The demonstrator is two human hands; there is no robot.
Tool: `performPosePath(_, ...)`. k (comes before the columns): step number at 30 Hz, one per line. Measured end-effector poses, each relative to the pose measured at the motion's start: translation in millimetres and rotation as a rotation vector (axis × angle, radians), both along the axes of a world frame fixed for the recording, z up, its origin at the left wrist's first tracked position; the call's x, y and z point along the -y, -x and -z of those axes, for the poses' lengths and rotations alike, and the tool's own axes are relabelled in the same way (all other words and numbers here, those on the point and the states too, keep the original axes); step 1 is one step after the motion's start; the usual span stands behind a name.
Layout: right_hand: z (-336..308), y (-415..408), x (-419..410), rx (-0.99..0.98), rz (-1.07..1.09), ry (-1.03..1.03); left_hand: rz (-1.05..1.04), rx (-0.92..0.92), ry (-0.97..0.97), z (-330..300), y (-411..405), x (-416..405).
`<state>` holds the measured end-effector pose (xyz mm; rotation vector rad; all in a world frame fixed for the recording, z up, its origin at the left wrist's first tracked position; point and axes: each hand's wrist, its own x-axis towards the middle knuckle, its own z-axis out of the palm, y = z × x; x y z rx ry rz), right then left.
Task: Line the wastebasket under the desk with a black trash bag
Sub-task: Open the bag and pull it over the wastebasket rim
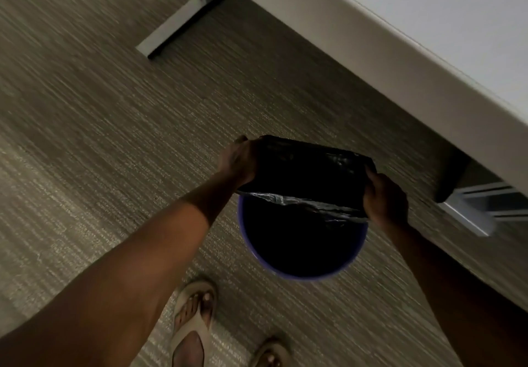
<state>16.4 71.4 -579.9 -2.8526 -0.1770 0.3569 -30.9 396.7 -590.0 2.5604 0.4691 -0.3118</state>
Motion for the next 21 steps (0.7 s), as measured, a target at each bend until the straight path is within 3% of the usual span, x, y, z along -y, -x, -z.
performPosePath(5,15.7,-22.7,2.0,-0.123,0.042,0.081,0.050,-0.152,0.031,5.4,-7.0,-2.4)
performPosePath(9,20.3,-15.8,13.7,-0.279,0.076,0.005,-0.166,-0.260,0.273,10.4,-0.9,-2.0)
performPosePath(11,16.9,-7.4,20.5,-0.404,0.196,-0.198,-0.348,-0.267,0.469,12.1,4.6,-6.6)
performPosePath(14,13.3,8.4,27.0,-0.615,0.530,-0.710,-0.699,-0.250,0.846,10.1,19.1,-13.4)
performPosePath(16,9.2,19.3,25.4,-0.620,0.662,-1.017,-0.888,-0.202,1.035,9.5,31.1,-9.7)
performPosePath(17,7.1,25.1,22.2,-0.539,0.763,-1.112,-0.923,-0.114,0.985,11.5,39.3,-5.6)
performPosePath(18,4.9,31.7,18.5,-0.427,0.860,-1.151,-0.872,0.002,0.801,12.6,50.3,-0.9)
performPosePath(20,-1.9,48.7,13.7,-0.116,0.920,-0.932,-0.566,0.283,0.291,6.4,78.4,11.5)
performPosePath(21,-5.1,60.2,14.2,0.030,0.809,-0.747,-0.360,0.424,0.120,1.4,92.3,18.9)
